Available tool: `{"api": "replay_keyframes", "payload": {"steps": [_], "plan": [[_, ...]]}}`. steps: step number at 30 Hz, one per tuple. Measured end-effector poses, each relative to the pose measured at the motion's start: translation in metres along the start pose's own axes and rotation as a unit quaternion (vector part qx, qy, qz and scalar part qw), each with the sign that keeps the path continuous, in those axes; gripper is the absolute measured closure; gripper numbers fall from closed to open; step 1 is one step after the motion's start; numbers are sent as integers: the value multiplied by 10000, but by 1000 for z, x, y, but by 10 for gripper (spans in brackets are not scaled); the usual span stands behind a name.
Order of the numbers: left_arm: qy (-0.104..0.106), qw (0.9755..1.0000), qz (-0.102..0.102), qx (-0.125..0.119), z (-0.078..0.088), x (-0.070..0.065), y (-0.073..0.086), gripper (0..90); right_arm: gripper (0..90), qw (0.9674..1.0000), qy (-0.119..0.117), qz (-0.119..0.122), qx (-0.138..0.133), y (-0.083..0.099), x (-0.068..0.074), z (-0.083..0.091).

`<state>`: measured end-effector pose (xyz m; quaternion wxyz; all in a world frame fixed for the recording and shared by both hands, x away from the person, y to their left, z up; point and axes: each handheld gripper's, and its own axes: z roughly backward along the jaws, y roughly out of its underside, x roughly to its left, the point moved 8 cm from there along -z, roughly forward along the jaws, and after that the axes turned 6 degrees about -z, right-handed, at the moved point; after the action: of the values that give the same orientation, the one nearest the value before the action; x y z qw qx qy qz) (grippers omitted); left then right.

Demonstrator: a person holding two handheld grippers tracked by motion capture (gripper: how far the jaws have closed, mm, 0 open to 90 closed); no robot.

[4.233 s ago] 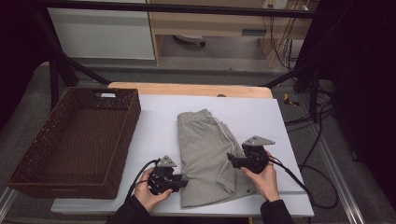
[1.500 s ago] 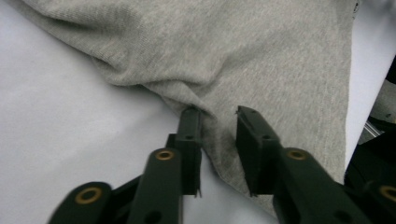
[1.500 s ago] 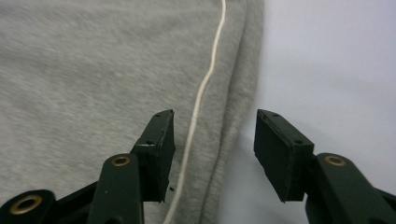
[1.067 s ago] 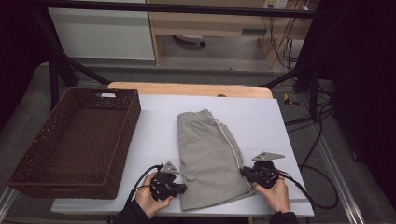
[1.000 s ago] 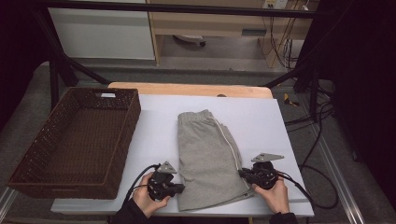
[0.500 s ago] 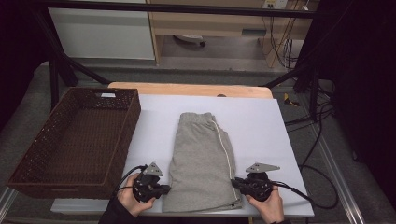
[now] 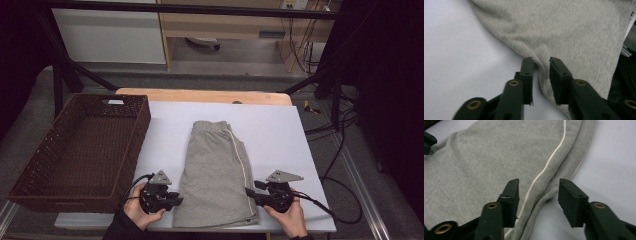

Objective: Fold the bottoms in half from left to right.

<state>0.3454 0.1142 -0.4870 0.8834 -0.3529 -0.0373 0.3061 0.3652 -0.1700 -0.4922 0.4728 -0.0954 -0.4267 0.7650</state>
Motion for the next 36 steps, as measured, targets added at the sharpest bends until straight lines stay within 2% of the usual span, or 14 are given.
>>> {"api": "replay_keyframes", "payload": {"steps": [6, 10, 14, 23, 32, 36], "plan": [[-68, 9996, -45, -270, 0, 7, -9, 498, 270, 9997, 107, 102, -200, -10, -8, 0], [-85, 9993, -59, -346, -2, 11, -14, 375, 190, 9994, 101, 90, -311, -16, -11, -1], [-118, 9993, -75, -344, -5, 16, -20, 282, 115, 9994, 133, 99, -291, -21, -16, -1], [-151, 9991, -41, -404, -11, 24, -36, 134, 48, 9989, 230, 76, -411, -33, -24, -1], [-159, 9984, -57, -542, -14, 33, -55, 105, 41, 9990, 257, 85, -359, -33, -25, -1], [-170, 9984, 6, -544, -15, 38, -61, 105, 41, 9990, 236, 73, -372, -33, -25, -1]]}}
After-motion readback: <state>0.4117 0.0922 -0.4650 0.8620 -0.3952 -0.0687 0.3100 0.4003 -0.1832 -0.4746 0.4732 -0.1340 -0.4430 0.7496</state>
